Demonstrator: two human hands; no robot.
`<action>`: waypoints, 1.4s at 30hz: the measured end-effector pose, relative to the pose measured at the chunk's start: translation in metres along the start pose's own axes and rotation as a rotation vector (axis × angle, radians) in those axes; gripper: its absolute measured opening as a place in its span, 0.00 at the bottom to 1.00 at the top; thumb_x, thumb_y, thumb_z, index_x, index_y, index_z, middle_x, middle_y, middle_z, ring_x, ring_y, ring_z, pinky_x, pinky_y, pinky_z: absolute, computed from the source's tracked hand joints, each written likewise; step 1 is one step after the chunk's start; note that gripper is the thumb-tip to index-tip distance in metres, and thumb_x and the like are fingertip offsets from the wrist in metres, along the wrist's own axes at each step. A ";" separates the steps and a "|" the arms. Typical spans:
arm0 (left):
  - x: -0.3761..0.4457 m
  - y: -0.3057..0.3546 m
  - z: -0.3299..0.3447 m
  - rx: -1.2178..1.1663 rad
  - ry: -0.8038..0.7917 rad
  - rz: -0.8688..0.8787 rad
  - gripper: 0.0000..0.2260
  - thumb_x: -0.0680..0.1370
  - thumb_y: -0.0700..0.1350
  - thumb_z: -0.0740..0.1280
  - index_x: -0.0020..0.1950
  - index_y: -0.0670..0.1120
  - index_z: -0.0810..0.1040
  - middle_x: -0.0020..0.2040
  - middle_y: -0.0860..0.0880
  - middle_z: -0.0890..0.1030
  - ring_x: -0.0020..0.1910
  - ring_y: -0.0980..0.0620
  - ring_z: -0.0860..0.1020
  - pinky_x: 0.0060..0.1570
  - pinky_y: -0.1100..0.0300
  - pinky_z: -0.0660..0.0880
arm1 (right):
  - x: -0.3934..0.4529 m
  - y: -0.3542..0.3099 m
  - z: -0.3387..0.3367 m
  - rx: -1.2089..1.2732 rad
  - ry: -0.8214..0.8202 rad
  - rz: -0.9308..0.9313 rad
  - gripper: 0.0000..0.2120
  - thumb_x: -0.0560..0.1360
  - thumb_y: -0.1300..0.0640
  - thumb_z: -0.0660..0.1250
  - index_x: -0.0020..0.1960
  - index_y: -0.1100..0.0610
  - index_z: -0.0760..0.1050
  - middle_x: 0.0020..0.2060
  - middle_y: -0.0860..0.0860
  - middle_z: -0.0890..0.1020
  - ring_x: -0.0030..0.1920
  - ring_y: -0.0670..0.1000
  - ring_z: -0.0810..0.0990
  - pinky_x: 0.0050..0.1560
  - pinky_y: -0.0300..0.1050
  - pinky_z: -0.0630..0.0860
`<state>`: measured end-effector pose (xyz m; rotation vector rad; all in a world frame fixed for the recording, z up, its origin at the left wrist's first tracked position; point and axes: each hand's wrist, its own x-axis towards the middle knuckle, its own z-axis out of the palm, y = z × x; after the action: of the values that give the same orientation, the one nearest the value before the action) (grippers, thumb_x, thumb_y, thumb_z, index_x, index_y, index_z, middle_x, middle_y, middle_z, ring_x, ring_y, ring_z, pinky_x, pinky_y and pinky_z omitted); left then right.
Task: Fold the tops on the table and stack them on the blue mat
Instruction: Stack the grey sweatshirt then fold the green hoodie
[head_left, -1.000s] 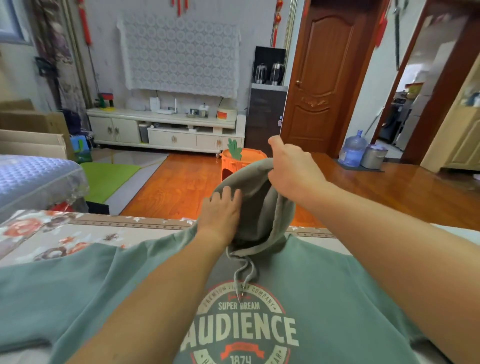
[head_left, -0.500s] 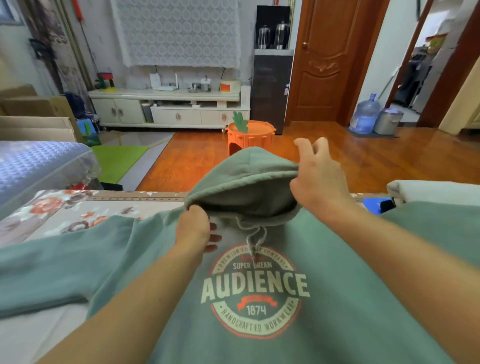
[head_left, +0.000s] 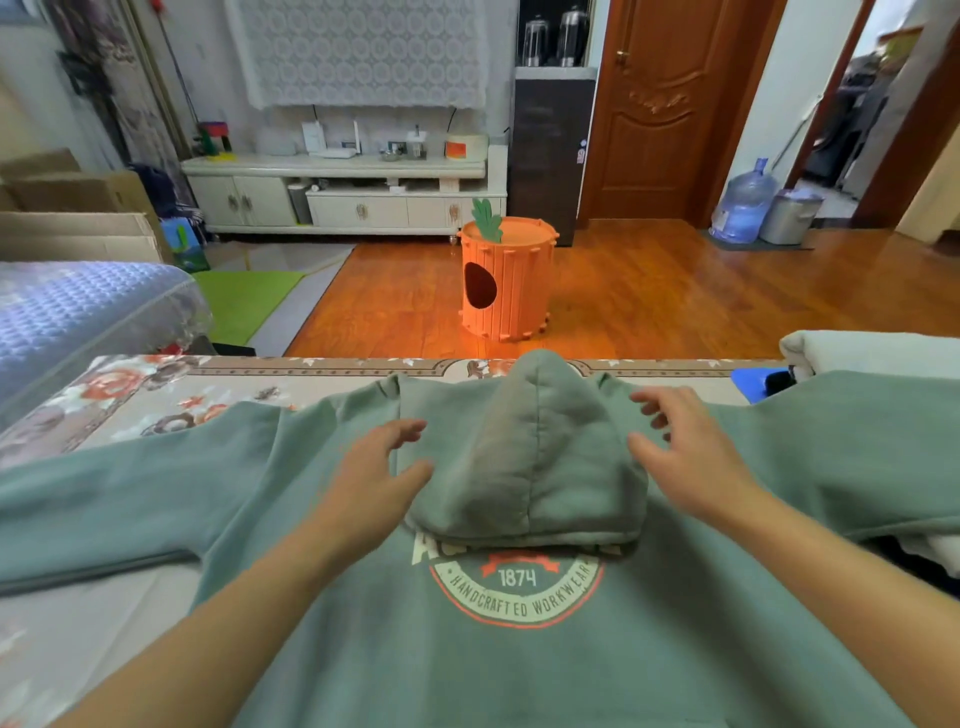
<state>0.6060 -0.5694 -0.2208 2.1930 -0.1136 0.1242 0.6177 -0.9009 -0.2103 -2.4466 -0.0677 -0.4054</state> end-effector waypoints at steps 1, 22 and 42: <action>0.009 0.003 0.005 -0.024 -0.050 -0.001 0.20 0.80 0.47 0.70 0.72 0.50 0.73 0.66 0.56 0.76 0.65 0.58 0.72 0.70 0.57 0.67 | 0.014 0.001 -0.001 0.092 -0.107 0.088 0.24 0.74 0.62 0.69 0.69 0.53 0.72 0.60 0.50 0.75 0.59 0.50 0.75 0.60 0.45 0.70; 0.063 -0.029 0.068 0.580 -0.246 0.112 0.09 0.82 0.56 0.64 0.59 0.53 0.76 0.62 0.50 0.69 0.62 0.44 0.67 0.59 0.46 0.70 | 0.044 0.013 0.067 -0.241 -0.454 -0.170 0.12 0.72 0.52 0.75 0.43 0.54 0.72 0.42 0.49 0.74 0.46 0.53 0.75 0.49 0.49 0.73; 0.105 0.075 -0.070 -0.016 -0.049 -0.188 0.05 0.86 0.43 0.55 0.53 0.44 0.67 0.36 0.40 0.76 0.30 0.40 0.81 0.26 0.52 0.78 | 0.102 -0.062 -0.048 -0.270 -0.038 -0.026 0.12 0.82 0.51 0.63 0.42 0.52 0.67 0.41 0.51 0.76 0.39 0.54 0.75 0.35 0.46 0.67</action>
<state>0.6967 -0.5603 -0.1064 2.1793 0.0639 -0.0358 0.6925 -0.8869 -0.1060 -2.7226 -0.0646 -0.4016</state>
